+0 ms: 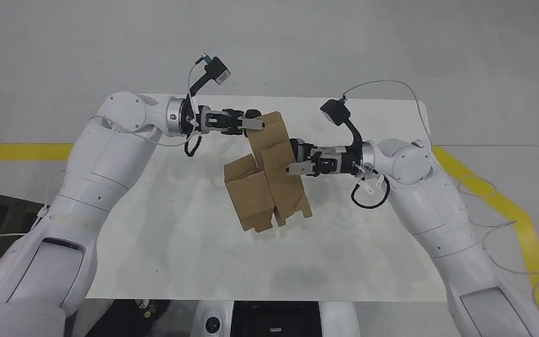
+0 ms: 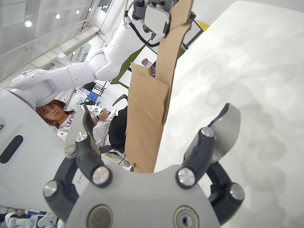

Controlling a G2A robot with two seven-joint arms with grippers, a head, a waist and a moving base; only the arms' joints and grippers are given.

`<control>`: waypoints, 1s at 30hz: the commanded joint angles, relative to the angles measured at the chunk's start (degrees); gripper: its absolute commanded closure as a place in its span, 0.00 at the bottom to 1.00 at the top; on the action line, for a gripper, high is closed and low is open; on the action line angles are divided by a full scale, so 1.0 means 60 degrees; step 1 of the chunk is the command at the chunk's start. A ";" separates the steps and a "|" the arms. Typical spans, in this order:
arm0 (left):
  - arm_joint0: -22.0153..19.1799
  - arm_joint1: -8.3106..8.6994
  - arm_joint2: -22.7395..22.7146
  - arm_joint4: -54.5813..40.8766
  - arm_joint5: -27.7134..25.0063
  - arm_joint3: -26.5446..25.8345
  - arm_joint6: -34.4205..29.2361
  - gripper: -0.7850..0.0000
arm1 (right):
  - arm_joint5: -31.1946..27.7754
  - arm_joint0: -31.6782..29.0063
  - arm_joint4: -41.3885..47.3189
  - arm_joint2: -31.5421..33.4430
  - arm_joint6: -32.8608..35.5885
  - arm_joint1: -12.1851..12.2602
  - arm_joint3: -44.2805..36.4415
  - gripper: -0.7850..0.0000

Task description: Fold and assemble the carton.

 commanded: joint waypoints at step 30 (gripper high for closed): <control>-0.0067 0.0201 0.0372 -0.0428 -0.0003 -0.0206 0.0003 0.61 | 0.0152 0.0916 0.0728 -0.1287 0.0352 -0.0090 0.0551 1.00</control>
